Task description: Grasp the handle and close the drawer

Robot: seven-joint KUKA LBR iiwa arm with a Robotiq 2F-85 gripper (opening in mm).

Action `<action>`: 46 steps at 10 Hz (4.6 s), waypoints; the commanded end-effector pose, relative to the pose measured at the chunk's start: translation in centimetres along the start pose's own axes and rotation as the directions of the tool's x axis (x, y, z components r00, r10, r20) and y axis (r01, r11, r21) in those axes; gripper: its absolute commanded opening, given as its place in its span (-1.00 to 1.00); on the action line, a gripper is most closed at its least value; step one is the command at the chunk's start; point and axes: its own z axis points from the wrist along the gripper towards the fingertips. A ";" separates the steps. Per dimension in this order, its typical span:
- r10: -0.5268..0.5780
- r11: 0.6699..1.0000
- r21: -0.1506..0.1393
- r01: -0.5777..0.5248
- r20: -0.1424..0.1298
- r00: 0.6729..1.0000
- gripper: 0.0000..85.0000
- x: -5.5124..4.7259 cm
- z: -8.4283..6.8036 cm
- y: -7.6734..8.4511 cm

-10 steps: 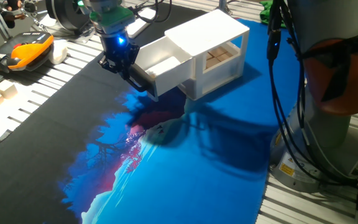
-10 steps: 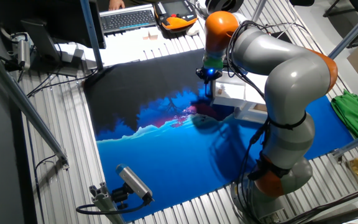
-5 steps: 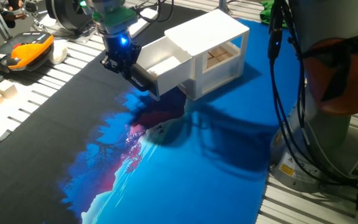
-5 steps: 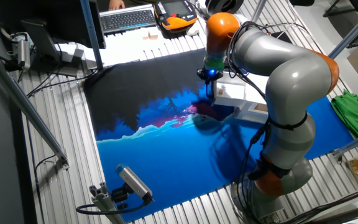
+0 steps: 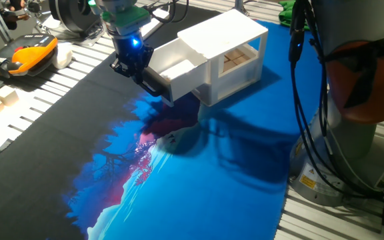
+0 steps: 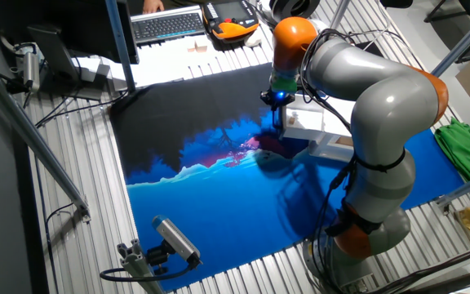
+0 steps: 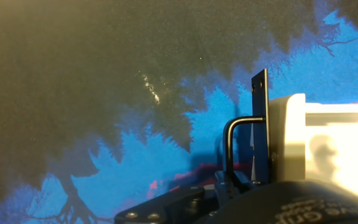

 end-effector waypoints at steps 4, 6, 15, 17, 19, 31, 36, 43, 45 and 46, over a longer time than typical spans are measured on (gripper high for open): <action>-0.010 1.000 -0.002 0.010 -0.003 1.000 -1.00 0.0 -0.2 0.2; -0.012 1.000 -0.007 0.012 -0.003 1.000 -1.00 -0.1 -0.3 0.2; 0.031 1.000 -0.004 -0.031 0.002 1.000 -1.00 0.0 -0.2 0.1; 0.025 1.000 -0.002 -0.025 0.003 1.000 -1.00 0.1 -0.1 0.1; 0.019 1.000 -0.002 -0.019 0.004 1.000 -1.00 0.1 0.0 -0.2; -0.007 1.000 -0.003 0.007 0.006 1.000 -1.00 0.6 -0.2 -1.0; -0.018 1.000 -0.004 0.018 0.011 1.000 -1.00 0.8 -0.2 -1.9; -0.037 0.999 -0.004 0.037 0.020 0.999 -1.00 1.2 0.0 -3.5; -0.040 0.999 -0.006 0.040 0.021 0.999 -1.00 1.3 0.1 -3.8; -0.042 0.999 -0.006 0.042 0.024 0.999 -1.00 1.4 0.1 -4.0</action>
